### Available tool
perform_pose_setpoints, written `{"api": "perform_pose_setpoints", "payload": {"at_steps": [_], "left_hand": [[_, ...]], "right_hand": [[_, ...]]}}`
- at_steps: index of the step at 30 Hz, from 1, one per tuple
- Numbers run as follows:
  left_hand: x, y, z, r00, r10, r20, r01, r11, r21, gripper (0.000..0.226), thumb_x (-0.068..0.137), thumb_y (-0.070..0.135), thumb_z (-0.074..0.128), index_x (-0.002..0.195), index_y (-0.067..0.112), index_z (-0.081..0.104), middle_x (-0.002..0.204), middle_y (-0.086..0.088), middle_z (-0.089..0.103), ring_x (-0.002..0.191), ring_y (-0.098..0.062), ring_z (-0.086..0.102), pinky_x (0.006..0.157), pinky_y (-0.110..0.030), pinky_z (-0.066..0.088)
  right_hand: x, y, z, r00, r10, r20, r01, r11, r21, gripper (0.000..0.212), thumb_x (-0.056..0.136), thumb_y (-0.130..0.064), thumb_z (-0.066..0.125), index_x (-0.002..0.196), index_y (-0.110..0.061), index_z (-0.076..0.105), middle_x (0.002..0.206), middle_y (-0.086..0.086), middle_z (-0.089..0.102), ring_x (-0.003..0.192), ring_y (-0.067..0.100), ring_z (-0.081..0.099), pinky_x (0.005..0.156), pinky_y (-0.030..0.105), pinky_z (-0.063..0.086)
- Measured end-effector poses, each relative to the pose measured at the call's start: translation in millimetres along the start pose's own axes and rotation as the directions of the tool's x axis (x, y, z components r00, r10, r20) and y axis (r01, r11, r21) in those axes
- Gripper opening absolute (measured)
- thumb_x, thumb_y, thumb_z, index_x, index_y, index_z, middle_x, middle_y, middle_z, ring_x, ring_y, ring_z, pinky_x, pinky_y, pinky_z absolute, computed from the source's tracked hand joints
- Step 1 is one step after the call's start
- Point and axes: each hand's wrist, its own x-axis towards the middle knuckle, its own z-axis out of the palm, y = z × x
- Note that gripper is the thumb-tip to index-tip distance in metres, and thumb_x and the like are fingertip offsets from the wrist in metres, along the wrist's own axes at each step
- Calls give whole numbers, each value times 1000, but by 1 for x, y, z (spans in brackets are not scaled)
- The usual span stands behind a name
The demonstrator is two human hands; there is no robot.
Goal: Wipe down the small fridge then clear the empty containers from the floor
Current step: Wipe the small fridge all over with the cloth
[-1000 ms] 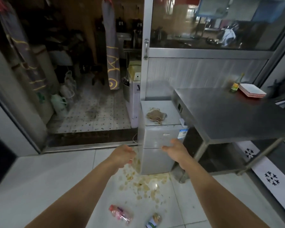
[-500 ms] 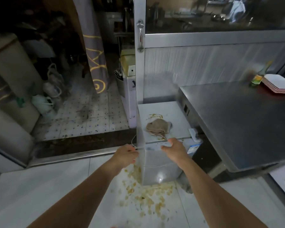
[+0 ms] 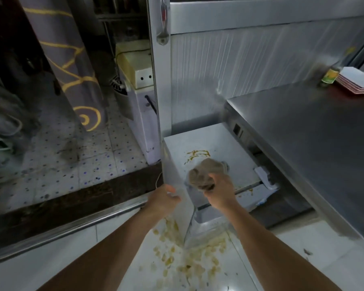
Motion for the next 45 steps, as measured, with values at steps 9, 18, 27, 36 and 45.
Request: {"api": "perform_pose_setpoints", "payload": {"at_steps": [9, 18, 27, 36, 45], "left_hand": [[74, -13, -35, 990, 75, 122, -93, 985, 143, 34, 87, 19, 59, 121, 15, 55, 122, -9, 60, 109, -24, 59, 92, -33, 49], [76, 6, -51, 966, 150, 211, -195, 957, 214, 37, 88, 19, 59, 124, 12, 53, 123, -11, 59, 111, -25, 57, 94, -34, 48], [-1, 66, -67, 925, 374, 61, -378, 922, 85, 74, 76, 20, 71, 139, 21, 32, 134, -9, 45, 117, -24, 48, 89, -26, 40], [-105, 88, -99, 863, 441, 246, -437, 896, -77, 48, 72, 1, 71, 118, 11, 59, 118, -9, 61, 102, -21, 60, 88, -33, 52], [-104, 59, -131, 968, 188, 166, -122, 931, -343, 29, 72, 13, 78, 97, 9, 63, 105, -16, 68, 98, -31, 64, 93, -45, 50]], "right_hand": [[57, -12, 47, 981, 93, -168, -141, 943, -300, 43, 88, -20, 60, 129, -27, 50, 148, 2, 26, 136, 29, 22, 111, 43, 28], [35, -35, -11, 937, 158, -312, -130, 986, 108, 27, 95, -17, 44, 105, 0, 63, 119, 14, 52, 108, 32, 52, 93, 40, 43], [-41, -96, -103, 977, 61, -206, 41, 890, 454, 30, 99, -18, 40, 91, -2, 64, 77, 9, 57, 79, 24, 55, 69, 32, 43], [-137, -115, -145, 980, -196, 45, 77, 574, 815, 27, 100, -14, 39, 92, -13, 64, 90, 5, 66, 87, 19, 62, 89, 36, 49], [-146, -123, -112, 991, -55, 120, -40, 744, 667, 43, 93, -35, 53, 134, -27, 41, 124, 9, 52, 111, 30, 54, 95, 47, 48]]}}
